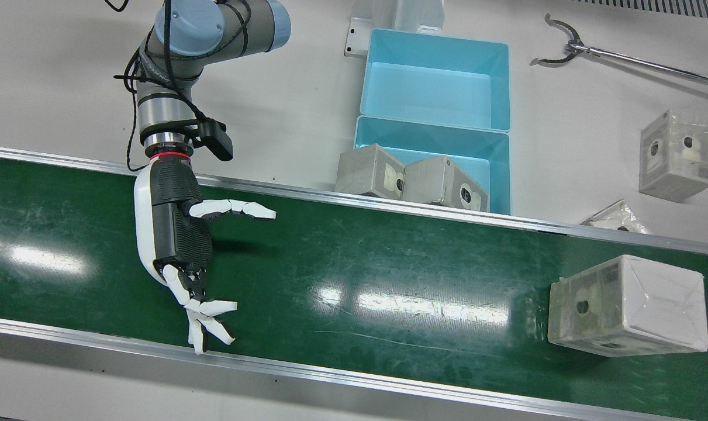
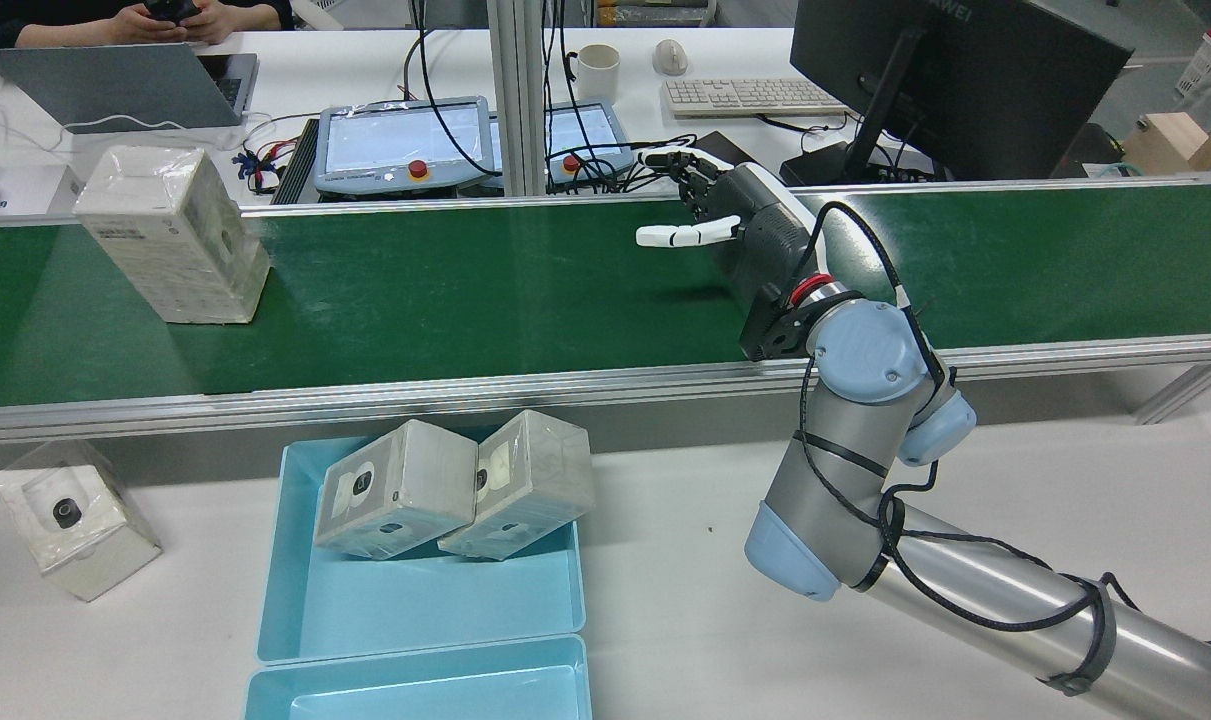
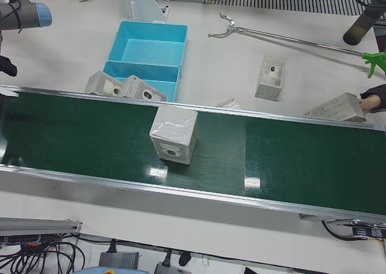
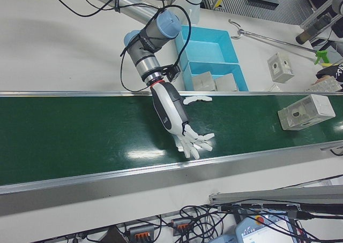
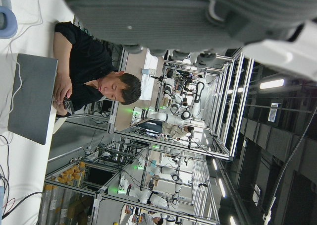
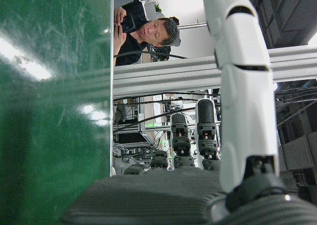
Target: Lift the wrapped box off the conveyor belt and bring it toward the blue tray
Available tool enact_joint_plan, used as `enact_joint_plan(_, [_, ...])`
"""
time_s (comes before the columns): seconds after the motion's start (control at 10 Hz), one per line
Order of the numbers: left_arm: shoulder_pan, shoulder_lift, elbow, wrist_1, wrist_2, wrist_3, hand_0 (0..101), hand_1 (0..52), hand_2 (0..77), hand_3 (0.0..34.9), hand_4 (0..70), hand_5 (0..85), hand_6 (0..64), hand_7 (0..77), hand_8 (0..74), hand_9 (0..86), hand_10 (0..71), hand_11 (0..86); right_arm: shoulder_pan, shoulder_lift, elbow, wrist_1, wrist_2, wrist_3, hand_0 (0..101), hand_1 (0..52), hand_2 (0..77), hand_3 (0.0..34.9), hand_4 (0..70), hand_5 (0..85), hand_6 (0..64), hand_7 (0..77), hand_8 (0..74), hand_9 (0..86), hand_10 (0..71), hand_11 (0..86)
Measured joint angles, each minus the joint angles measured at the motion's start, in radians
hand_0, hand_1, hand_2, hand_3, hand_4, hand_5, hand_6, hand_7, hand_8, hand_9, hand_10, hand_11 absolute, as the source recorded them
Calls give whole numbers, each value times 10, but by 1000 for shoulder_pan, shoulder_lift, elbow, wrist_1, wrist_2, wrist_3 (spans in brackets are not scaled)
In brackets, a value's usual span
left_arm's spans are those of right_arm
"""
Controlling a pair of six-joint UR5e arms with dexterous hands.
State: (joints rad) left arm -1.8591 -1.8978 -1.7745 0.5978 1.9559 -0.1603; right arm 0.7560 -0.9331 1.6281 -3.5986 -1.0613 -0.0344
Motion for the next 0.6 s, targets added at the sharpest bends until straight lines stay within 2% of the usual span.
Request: enact_joint_plan(0.6, [0, 0, 0, 0, 0, 0, 0, 0, 11, 0, 0, 11, 5, 5, 5, 0, 5, 5, -3, -1, -22, 15, 0, 1, 498, 175, 158, 0, 158, 327, 87, 104, 33, 60, 0, 5])
